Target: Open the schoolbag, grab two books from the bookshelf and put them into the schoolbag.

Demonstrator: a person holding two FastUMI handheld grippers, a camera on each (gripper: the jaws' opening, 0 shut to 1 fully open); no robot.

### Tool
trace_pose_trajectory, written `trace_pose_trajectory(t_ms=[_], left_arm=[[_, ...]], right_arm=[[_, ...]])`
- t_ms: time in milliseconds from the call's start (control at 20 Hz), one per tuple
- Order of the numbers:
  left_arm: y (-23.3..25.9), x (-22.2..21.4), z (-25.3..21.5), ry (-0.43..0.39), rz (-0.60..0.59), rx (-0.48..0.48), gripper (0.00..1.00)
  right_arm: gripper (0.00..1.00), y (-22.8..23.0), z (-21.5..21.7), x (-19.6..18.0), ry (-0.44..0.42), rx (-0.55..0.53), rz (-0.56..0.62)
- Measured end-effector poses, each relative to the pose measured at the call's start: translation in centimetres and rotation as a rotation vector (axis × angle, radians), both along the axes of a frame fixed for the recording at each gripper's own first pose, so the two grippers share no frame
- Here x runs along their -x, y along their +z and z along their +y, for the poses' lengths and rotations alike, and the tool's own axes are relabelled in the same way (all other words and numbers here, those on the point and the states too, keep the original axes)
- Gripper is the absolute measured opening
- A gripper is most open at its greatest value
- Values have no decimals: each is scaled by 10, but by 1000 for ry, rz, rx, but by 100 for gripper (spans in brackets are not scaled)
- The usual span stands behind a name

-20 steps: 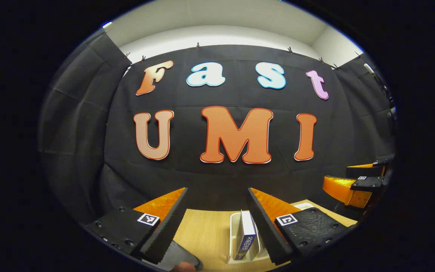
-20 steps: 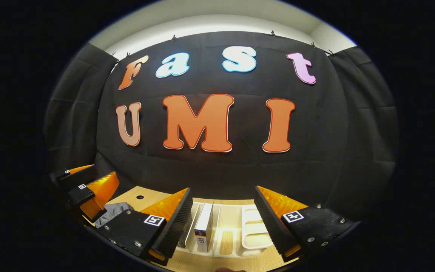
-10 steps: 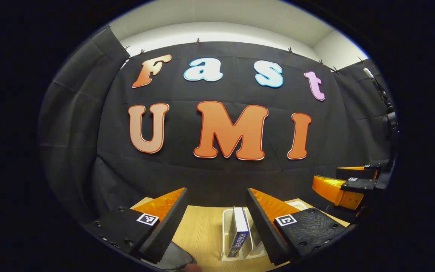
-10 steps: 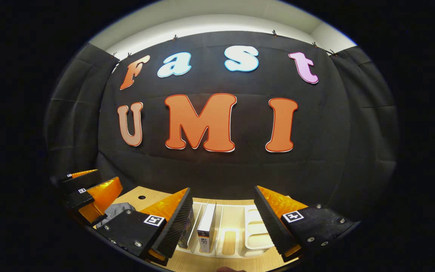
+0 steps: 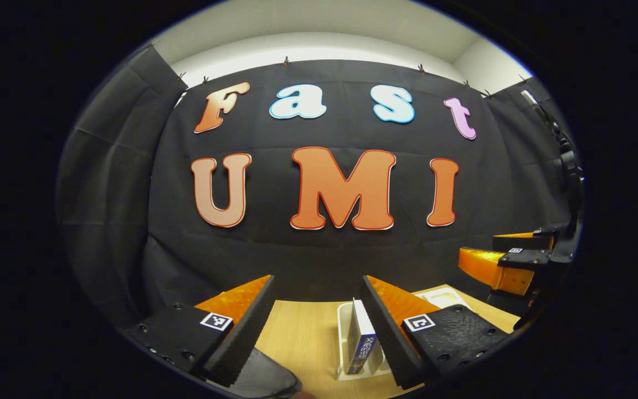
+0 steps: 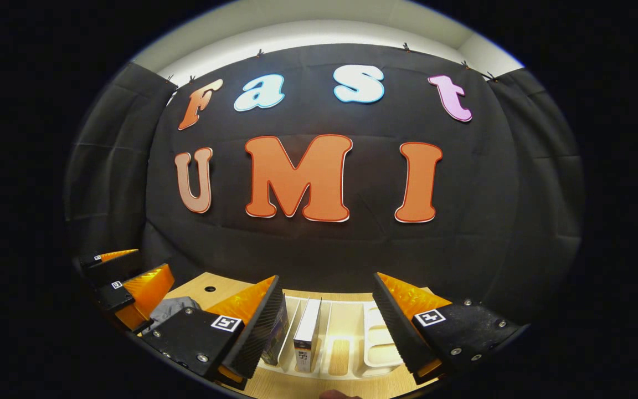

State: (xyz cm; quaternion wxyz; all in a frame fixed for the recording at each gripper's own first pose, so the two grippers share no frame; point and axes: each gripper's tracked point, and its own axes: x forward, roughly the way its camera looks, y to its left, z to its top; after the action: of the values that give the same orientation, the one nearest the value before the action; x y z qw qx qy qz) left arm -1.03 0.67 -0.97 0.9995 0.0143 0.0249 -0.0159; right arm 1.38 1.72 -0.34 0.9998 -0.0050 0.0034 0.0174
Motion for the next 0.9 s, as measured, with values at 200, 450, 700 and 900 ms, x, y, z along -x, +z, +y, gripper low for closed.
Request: trace_pose_trajectory(t_ms=[200, 450, 700, 900], left_arm=[[-8, 4, 14, 23, 18, -91, 96], [-31, 16, 39, 44, 83, -257, 98], [-56, 23, 59, 35, 160, -505, 97], [-91, 31, 78, 14, 238, -658, 97]], right_arm=[[97, -3, -3, -1, 1, 1, 4], [97, -10, -9, -9, -4, 6, 9], [97, -19, -23, -16, -8, 28, 20], [97, -31, -37, -24, -7, 31, 42]])
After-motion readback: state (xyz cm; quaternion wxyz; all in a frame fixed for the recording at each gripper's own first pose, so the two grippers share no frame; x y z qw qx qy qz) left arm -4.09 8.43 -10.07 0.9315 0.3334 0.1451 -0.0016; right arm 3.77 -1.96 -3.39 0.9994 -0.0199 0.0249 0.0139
